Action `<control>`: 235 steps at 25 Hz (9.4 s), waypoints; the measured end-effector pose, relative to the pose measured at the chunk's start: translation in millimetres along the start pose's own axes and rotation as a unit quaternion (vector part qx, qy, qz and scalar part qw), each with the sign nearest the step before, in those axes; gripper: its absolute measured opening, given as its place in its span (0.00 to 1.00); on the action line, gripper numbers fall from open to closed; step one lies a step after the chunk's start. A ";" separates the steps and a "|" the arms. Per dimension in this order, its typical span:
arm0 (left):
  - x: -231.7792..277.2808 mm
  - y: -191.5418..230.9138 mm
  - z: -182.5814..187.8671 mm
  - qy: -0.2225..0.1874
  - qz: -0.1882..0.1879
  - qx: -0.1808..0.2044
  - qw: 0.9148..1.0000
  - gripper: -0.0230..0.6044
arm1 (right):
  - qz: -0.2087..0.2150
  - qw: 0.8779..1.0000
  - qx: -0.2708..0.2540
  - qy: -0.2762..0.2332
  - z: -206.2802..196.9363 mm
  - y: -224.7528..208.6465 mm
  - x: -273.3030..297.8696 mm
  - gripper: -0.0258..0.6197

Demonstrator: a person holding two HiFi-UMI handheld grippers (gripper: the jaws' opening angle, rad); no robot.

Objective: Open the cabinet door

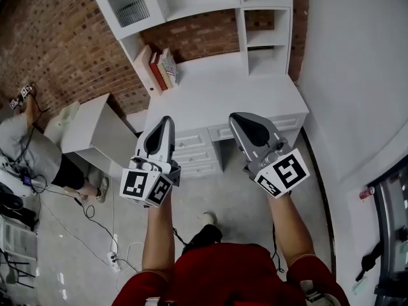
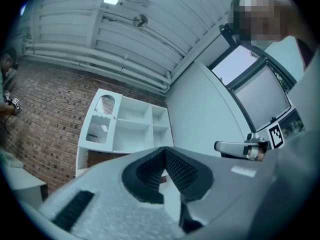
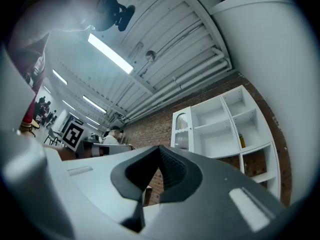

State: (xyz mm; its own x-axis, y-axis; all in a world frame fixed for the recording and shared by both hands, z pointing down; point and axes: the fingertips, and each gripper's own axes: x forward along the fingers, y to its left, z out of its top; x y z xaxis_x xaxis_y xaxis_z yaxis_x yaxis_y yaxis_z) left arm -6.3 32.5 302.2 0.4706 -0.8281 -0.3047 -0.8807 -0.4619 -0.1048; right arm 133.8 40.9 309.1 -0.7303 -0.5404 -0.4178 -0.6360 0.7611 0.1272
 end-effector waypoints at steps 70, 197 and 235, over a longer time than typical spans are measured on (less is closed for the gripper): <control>524.9 487.6 125.2 -0.072 0.081 0.169 0.980 0.15 | 0.088 0.993 -0.084 0.001 -79.5 -337.5 509.2 0.06; 147.3 143.9 55.2 -0.045 0.031 0.073 0.996 0.04 | 0.141 0.989 -0.037 -0.021 -4.3 -91.3 237.0 0.06; 76.7 137.2 -2.0 -0.016 -0.021 -0.003 1.000 0.04 | 0.054 0.998 -0.024 0.003 -41.8 -36.4 202.2 0.06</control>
State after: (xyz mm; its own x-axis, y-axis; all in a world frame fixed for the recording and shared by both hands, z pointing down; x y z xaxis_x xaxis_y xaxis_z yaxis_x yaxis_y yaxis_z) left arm -91.0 -95.0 266.3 0.5043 -0.7975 -0.3312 -0.8602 -0.4974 -0.1120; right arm -1.1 -111.0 257.6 -0.7964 -0.4589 -0.3938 -0.5650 0.7969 0.2138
